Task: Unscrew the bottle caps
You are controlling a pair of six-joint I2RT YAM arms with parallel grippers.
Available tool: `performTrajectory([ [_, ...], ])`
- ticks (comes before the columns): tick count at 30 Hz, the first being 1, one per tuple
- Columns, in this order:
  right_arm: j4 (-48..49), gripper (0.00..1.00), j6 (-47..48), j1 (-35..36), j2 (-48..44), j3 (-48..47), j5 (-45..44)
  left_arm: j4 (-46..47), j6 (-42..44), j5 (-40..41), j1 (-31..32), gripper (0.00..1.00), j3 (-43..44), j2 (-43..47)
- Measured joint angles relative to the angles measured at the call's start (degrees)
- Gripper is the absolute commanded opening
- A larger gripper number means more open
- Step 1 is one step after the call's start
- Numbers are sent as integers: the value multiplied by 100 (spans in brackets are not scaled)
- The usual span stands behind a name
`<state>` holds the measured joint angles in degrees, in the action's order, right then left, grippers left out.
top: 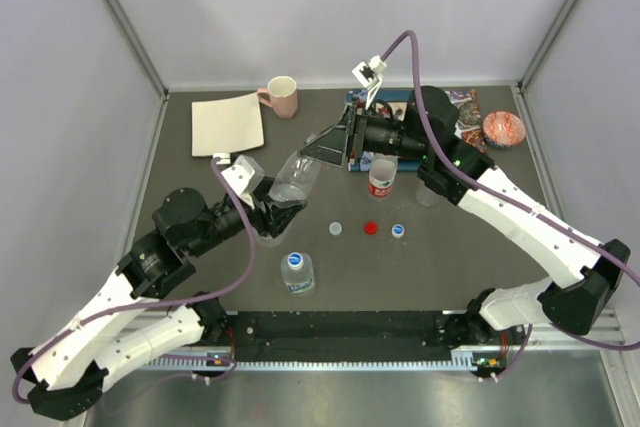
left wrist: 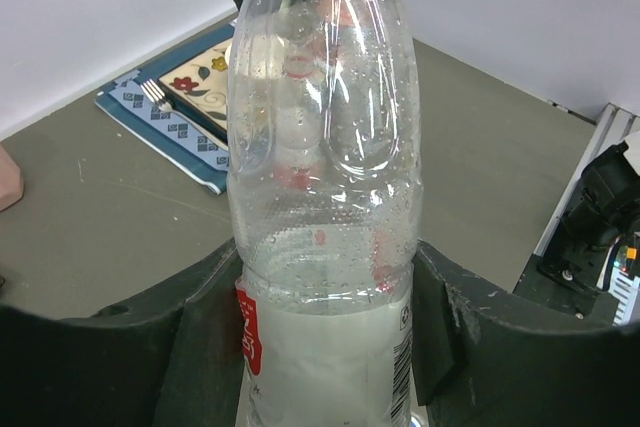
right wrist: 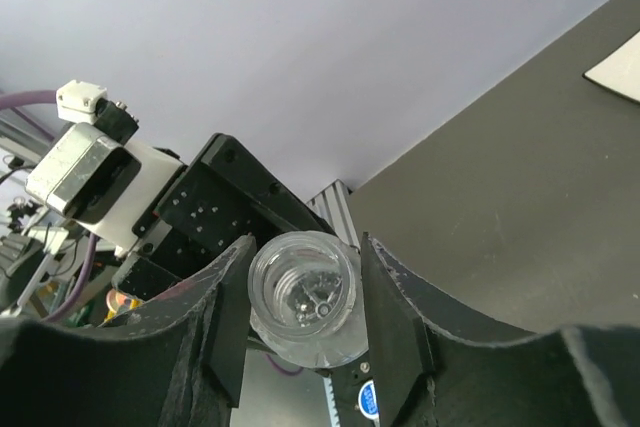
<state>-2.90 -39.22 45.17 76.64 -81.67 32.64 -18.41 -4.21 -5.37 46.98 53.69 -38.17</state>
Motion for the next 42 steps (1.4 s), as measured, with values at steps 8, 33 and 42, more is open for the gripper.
performTrajectory([
  [8,20,15,48,-4,-2,33,-4,-4,-35,2,0,73,0,2],
  [33,-1113,0,2221,11,927,-1117,-3985,-1152,-385,2507,0,99,-2,2098],
  [42,-876,0,2900,188,2046,-492,-4953,-1681,-625,2577,0,99,-299,2267],
])
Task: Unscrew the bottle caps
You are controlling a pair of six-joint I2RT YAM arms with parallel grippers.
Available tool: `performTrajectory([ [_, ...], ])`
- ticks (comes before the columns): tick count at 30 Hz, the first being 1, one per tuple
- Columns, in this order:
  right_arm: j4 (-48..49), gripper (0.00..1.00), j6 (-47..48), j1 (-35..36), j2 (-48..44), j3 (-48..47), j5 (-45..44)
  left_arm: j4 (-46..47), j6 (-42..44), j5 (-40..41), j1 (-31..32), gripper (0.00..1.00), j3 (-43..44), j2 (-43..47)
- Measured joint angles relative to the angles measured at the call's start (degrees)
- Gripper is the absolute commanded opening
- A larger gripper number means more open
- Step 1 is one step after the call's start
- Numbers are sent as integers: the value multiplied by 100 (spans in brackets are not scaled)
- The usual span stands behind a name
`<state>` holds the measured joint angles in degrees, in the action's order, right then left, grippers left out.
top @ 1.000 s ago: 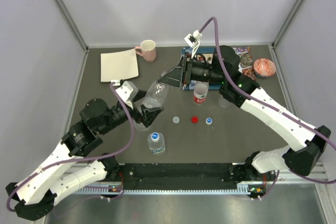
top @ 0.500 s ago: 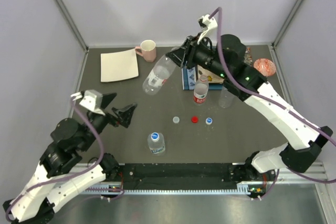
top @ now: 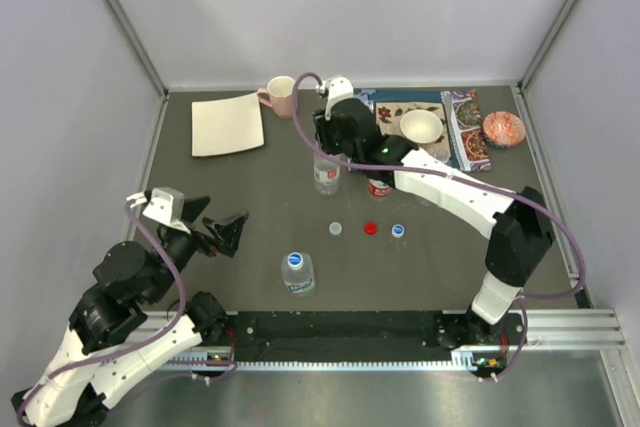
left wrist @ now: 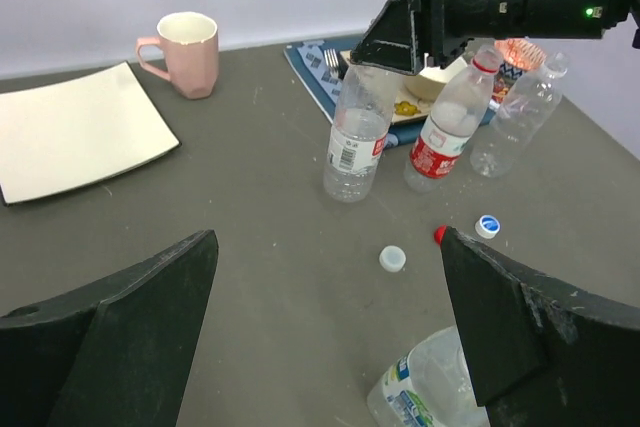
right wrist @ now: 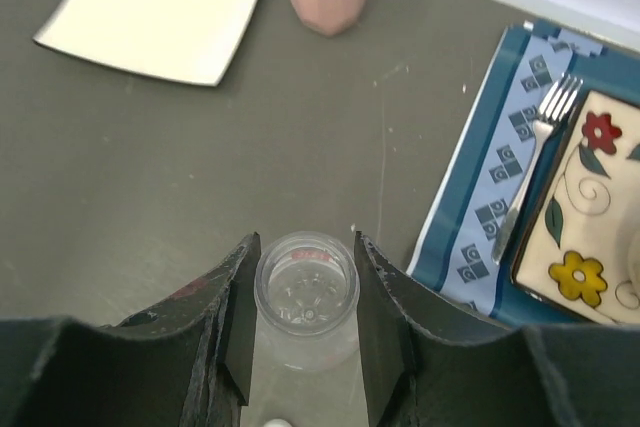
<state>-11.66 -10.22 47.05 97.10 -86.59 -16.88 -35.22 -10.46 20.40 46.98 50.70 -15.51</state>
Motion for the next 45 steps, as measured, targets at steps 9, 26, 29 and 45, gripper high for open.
performTrajectory([
  [9,638,0,175,127,256,605,-566,-90,-133,-17,0,99,-219,44],
  [26,1154,48,101,170,170,927,-756,-79,-278,-131,0,99,-358,48],
  [29,1025,52,101,188,153,929,-750,-76,-297,-149,0,99,-380,48],
  [45,623,72,59,199,153,929,-734,-76,-297,-155,0,99,-385,48],
])
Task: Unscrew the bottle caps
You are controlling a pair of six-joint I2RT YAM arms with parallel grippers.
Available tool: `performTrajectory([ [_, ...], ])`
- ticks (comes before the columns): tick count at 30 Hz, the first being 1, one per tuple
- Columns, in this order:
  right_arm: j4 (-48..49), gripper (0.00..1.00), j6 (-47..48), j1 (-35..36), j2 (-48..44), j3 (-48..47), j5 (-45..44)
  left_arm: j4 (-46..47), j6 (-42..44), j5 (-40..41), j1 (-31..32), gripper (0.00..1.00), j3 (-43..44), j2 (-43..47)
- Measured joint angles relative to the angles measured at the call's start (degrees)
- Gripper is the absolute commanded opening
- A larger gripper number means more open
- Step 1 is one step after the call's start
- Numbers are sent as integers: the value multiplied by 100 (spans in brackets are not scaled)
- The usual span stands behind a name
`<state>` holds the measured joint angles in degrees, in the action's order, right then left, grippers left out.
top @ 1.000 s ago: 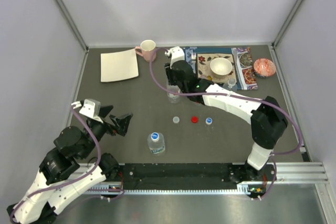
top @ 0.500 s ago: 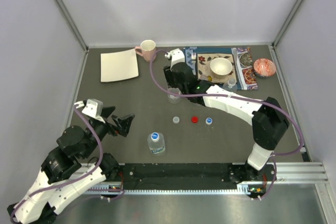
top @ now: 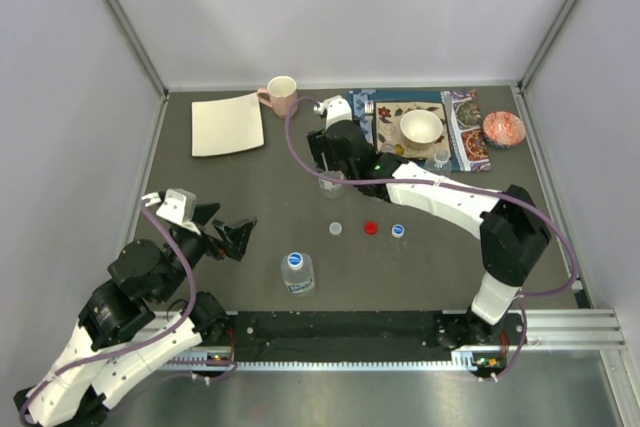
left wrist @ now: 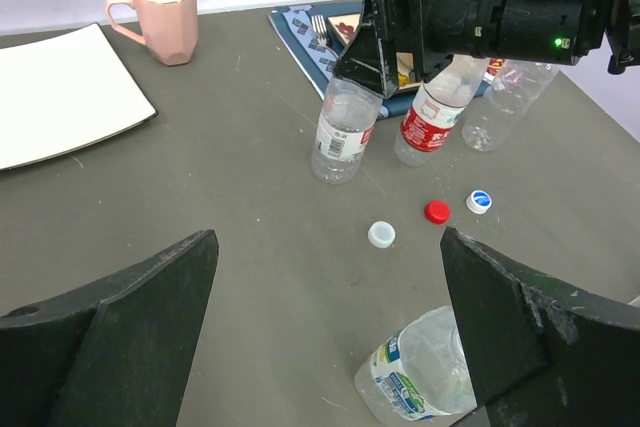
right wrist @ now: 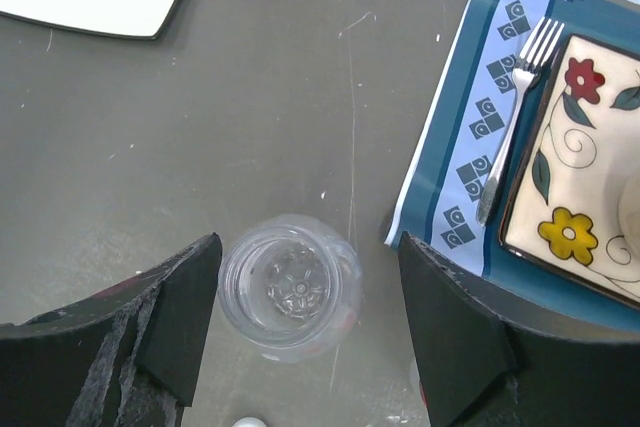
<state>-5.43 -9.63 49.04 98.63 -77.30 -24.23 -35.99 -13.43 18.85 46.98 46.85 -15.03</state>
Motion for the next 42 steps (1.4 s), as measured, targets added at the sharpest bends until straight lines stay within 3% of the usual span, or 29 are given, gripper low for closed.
performTrajectory([
  [5,-44,74,-2,11,0,-2,31,9,0,-55,0,99,-26,2],
  [10,-92,83,-17,37,0,-7,87,15,-2,-96,0,99,-28,2],
  [28,-612,89,138,254,-192,-588,111,39,-20,-122,0,99,-63,4],
  [37,-1032,86,680,675,-1537,-1268,256,42,-42,286,0,99,-133,4],
  [42,-673,84,800,1263,-2933,-96,1484,-81,-490,1362,0,99,-155,4],
])
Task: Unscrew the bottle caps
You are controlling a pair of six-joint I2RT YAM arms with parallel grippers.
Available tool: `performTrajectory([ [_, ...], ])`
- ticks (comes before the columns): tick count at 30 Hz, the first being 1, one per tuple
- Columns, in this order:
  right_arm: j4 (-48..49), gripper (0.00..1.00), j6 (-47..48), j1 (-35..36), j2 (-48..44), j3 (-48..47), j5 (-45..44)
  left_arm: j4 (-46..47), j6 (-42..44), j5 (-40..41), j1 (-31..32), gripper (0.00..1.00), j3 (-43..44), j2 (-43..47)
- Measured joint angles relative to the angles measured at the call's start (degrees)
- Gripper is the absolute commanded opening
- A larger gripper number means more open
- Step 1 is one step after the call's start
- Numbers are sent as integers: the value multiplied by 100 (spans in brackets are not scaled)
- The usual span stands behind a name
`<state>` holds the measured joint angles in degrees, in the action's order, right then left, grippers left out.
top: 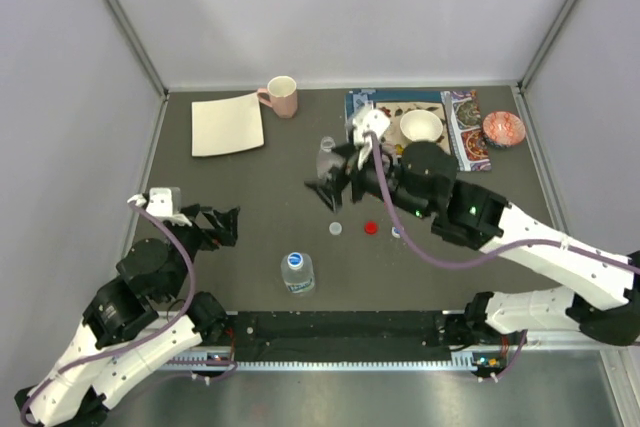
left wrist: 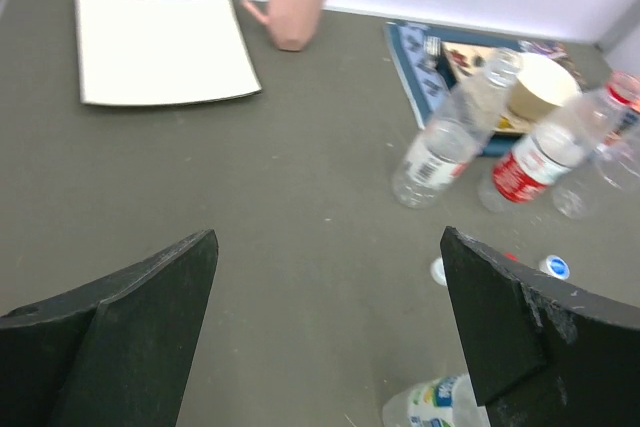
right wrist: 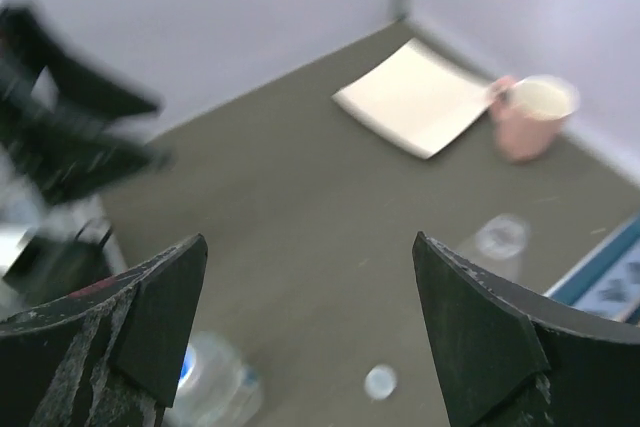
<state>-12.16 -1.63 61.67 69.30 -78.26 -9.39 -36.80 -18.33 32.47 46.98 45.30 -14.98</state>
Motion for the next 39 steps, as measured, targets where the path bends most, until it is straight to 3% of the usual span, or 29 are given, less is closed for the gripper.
performTrajectory([
  [4,31,85,-315,492,-352,1029,564,-258,-494,758,0,99,2,-24],
  [9,-4,85,-651,1040,-184,1985,599,-433,-894,1040,0,99,2,-273],
  [18,538,86,-999,1429,374,2079,286,-354,-1211,822,0,99,-94,-614],
  [25,772,79,-1073,1429,992,2068,142,-280,-1209,680,0,99,-96,-719],
  [27,778,74,-1108,1429,1119,2068,129,-267,-1209,651,0,99,-101,-706],
  [30,807,56,-1128,1432,1143,2076,103,-251,-1207,616,0,99,-173,-643],
  [31,837,46,-1137,1432,1143,2079,90,-251,-1207,612,0,99,-210,-608],
  [39,999,22,-1215,1434,1123,2127,-2,-264,-1204,592,0,99,-337,-487],
])
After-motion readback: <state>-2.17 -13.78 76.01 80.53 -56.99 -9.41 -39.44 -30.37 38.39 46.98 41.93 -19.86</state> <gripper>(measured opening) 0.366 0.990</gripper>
